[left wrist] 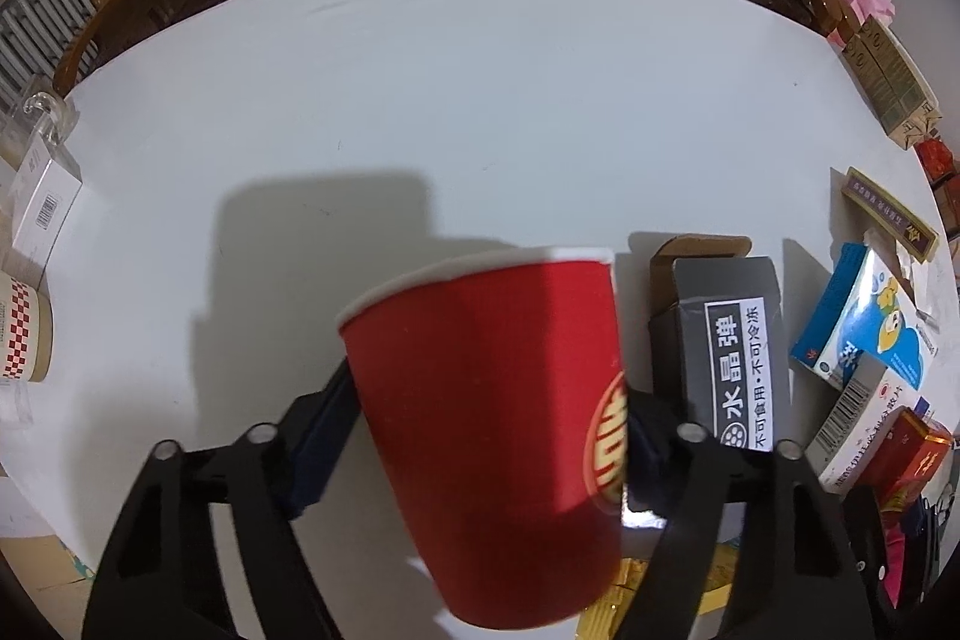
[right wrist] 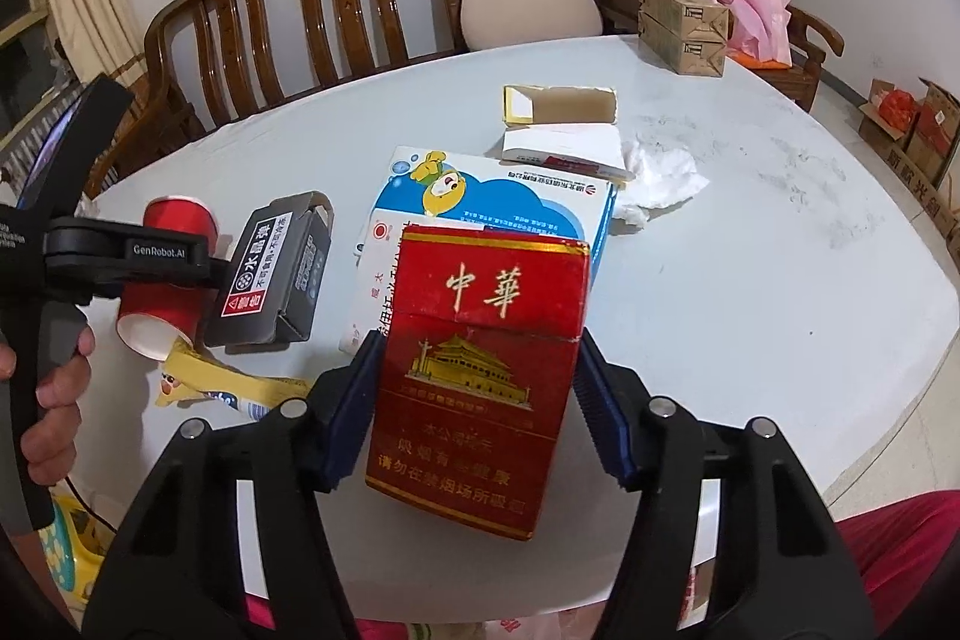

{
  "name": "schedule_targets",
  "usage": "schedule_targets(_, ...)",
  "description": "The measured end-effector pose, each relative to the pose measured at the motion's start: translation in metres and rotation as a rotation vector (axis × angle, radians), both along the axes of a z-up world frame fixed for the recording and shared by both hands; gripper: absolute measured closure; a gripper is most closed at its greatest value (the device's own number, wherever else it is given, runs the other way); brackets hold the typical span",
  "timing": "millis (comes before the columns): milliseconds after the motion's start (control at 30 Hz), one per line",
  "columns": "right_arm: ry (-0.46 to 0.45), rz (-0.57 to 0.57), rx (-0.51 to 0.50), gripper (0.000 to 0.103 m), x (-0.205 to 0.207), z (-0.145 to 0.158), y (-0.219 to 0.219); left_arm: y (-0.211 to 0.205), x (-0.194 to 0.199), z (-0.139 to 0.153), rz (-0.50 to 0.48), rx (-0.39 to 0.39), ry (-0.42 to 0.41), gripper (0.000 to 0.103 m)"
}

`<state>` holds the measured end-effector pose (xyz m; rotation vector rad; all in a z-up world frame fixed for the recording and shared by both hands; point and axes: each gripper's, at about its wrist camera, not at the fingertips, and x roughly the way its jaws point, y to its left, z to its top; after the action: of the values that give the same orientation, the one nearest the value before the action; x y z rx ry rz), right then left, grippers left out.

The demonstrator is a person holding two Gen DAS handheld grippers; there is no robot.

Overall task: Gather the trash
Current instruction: 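Close the left tool on the red cup while the right tool grasps the red cigarette pack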

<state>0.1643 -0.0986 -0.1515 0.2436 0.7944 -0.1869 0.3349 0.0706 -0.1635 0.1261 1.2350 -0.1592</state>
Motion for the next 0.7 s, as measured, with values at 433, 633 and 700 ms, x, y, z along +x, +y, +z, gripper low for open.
schedule_targets(433,-0.053,0.034,-0.038,0.042,-0.013,0.026,-0.006,0.003,-0.015,0.014,-0.005,0.020,-0.065,0.039)
schedule_targets(633,-0.089,0.073,-0.056,0.042,-0.026,0.048,-0.012,0.002,-0.040,0.042,-0.018,0.007,-0.153,0.039)
schedule_targets(700,-0.108,0.081,-0.062,0.042,-0.031,0.058,-0.015,0.003,-0.052,0.052,-0.029,-0.013,-0.195,0.039)
